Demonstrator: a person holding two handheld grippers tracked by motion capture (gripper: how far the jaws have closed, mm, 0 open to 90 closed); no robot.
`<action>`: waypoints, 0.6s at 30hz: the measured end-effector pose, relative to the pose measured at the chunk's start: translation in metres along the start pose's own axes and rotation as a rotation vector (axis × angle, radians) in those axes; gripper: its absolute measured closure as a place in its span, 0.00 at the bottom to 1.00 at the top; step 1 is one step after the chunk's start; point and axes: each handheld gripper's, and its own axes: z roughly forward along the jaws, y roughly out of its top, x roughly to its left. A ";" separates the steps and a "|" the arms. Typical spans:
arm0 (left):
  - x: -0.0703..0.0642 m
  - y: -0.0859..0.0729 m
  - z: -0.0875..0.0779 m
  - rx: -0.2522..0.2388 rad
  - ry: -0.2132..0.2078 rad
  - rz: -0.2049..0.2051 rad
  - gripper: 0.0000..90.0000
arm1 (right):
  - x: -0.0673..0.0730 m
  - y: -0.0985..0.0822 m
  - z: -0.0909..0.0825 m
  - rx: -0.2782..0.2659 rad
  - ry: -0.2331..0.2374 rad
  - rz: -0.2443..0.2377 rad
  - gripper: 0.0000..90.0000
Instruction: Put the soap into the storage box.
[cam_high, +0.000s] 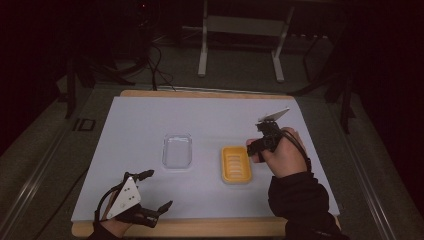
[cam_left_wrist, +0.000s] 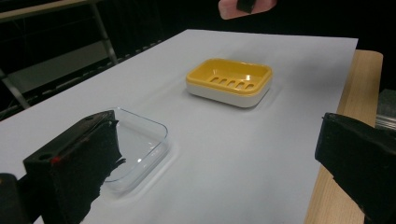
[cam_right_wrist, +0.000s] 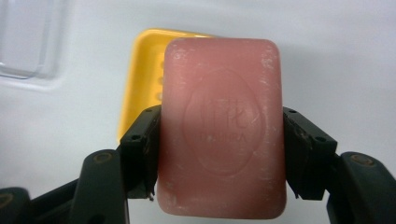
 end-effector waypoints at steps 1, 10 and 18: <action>0.000 0.000 0.000 0.000 0.001 0.001 0.01 | 0.004 0.000 0.001 -0.004 0.000 -0.005 0.42; -0.001 0.000 0.000 -0.001 -0.001 0.006 0.01 | 0.027 -0.003 0.019 -0.010 0.030 -0.004 0.42; -0.001 0.000 -0.001 -0.001 -0.003 0.007 0.01 | 0.034 -0.005 0.043 -0.012 0.033 0.025 0.42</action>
